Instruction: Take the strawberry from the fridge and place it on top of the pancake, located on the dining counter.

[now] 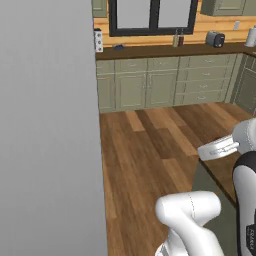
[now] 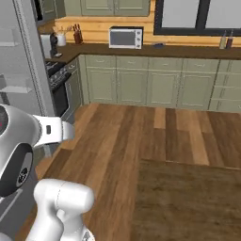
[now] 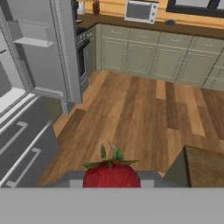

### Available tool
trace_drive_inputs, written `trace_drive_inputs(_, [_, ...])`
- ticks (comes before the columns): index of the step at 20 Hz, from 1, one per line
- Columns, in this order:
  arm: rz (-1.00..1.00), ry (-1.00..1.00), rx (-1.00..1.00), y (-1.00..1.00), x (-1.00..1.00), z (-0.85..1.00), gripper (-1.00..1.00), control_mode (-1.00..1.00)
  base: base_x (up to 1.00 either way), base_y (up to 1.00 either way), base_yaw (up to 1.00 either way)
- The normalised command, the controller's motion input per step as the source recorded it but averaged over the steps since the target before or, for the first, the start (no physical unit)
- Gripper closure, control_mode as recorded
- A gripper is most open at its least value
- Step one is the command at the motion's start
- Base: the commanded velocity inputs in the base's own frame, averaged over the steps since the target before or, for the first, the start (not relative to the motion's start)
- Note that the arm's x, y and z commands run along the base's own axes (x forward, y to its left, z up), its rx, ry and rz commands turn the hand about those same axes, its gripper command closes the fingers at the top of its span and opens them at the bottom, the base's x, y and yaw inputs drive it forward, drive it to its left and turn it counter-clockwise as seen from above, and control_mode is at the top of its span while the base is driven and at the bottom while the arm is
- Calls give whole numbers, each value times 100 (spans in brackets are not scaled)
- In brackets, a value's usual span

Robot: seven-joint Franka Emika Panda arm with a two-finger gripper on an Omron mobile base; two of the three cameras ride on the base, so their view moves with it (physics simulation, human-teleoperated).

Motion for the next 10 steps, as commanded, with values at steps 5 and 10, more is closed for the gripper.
trace_drive_inputs(5, [0, 0, 0, 0, 0, 0, 100, 100, -100, -26, -23])
trace_drive_inputs(10, [0, 0, 0, 0, 0, 0, 100, 100, -100, -40, -21])
